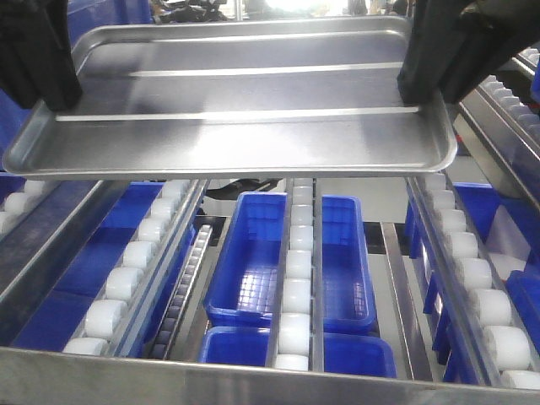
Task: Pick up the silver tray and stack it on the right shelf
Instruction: 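Lift the silver tray up off the shelf with both grippers, then hold the tray level with both grippers while the base drives over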
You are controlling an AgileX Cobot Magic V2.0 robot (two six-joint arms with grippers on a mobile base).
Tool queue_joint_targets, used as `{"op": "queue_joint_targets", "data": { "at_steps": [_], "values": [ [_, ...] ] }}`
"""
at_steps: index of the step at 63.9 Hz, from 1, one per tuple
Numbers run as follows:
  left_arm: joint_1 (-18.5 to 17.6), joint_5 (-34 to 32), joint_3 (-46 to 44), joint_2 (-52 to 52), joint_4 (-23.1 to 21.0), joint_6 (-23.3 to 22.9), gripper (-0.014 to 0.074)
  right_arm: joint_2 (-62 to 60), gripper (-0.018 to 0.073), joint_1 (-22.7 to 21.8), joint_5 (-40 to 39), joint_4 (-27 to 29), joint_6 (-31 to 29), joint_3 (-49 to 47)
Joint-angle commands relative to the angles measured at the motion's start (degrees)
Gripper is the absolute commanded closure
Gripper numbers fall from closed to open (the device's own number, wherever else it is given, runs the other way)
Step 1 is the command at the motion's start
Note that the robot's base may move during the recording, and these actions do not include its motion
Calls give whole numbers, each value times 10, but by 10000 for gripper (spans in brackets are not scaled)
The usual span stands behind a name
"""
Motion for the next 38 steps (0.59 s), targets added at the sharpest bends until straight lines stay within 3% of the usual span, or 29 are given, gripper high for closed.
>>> {"op": "queue_joint_targets", "data": {
  "at_steps": [1,38],
  "values": [
    [-5,16,-16,-15,29,14,689,-15,501,-2,-17,-39,-12,-23],
    [-5,16,-16,-15,28,14,689,-15,501,-2,-17,-39,-12,-23]
  ]
}}
